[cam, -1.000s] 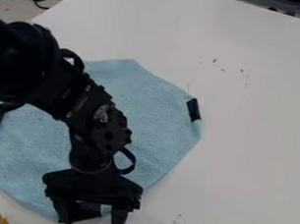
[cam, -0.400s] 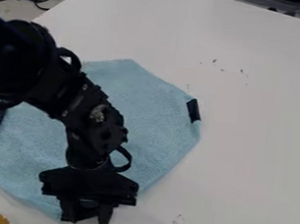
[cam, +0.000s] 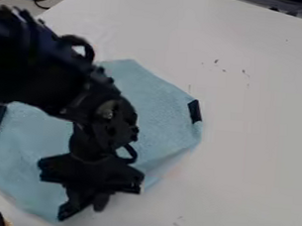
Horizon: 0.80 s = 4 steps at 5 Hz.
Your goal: Fold the cloth from top right to bottom left
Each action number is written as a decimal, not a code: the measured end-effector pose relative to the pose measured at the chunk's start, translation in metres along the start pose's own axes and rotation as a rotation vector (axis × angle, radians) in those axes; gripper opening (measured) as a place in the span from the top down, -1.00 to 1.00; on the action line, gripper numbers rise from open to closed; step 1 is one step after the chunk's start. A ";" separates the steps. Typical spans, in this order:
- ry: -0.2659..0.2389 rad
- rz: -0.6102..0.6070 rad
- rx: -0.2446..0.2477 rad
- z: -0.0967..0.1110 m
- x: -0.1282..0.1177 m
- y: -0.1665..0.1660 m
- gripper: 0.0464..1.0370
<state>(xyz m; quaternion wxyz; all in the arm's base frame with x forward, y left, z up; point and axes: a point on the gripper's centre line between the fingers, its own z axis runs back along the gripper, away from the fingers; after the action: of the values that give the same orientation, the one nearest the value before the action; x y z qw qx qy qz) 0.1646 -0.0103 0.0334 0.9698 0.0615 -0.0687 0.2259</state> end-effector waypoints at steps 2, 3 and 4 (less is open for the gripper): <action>-0.049 -0.064 -0.017 0.021 0.052 0.004 0.98; -0.047 -0.157 -0.064 0.005 0.095 0.011 0.98; -0.021 -0.276 -0.092 -0.012 0.139 0.017 0.98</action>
<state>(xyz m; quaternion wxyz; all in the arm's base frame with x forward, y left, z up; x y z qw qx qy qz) 0.2820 0.0669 0.0459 0.9926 0.0285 -0.0801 0.0863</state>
